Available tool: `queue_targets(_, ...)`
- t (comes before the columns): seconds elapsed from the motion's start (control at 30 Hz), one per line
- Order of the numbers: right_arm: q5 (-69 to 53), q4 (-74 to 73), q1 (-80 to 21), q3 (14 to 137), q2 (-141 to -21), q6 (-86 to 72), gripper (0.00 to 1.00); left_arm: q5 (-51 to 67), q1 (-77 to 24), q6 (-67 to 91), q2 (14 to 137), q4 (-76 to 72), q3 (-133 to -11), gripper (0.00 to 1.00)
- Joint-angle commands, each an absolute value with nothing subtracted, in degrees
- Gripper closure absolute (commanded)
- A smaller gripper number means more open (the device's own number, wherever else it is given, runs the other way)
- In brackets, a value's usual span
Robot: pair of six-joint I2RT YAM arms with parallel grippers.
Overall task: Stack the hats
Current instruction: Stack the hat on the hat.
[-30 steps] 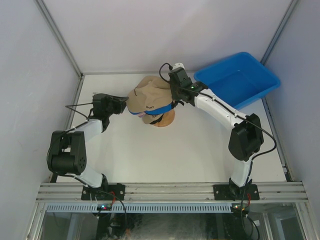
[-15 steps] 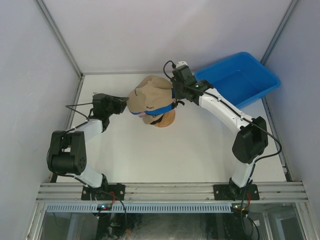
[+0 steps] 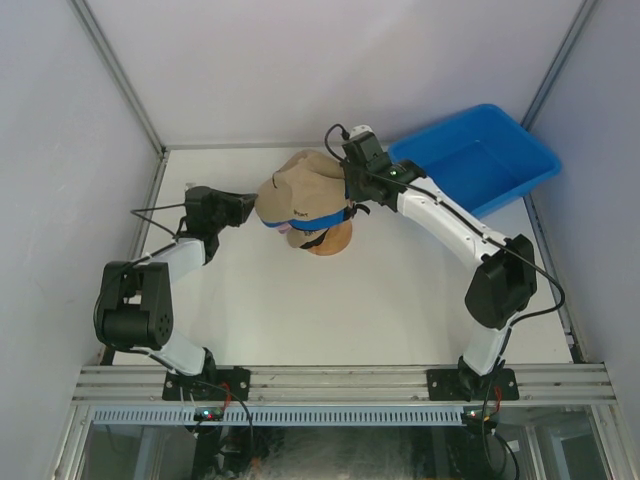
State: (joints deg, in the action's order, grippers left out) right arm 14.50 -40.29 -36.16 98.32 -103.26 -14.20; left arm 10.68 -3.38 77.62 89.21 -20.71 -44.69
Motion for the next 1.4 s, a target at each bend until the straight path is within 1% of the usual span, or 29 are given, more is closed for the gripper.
queue_targets(0.0,14.8,-41.7,-36.9,101.3,-98.7,-14.2,0.98,12.6,-4.6,78.5,88.6,-24.3,-47.9,0.77)
queue_targets(0.37,15.7,-43.0,-37.6,101.8,-96.6,-12.8,0.98,10.4,-5.3,79.5,87.7,-24.7,-47.5,0.79)
queue_targets(0.57,15.1,-42.4,-38.4,97.8,-95.2,-13.0,0.97,10.0,-5.6,79.5,88.5,-24.7,-47.4,0.78)
queue_targets(0.83,14.6,-41.5,-40.2,93.5,-94.7,-13.6,0.92,8.6,-5.9,78.1,89.5,-23.4,-48.2,0.75)
queue_targets(1.1,14.7,-41.1,-40.6,89.8,-94.8,-14.2,0.87,7.2,-6.5,76.1,91.1,-20.4,-49.1,0.7)
queue_targets(1.23,15.0,-41.1,-40.2,89.7,-94.6,-14.2,0.8,7.5,-6.6,75.8,91.7,-20.4,-49.2,0.67)
queue_targets(1.37,15.7,-40.5,-39.7,89.8,-93.4,-14.2,0.67,7.2,-6.6,75.6,91.2,-20.1,-49.3,0.65)
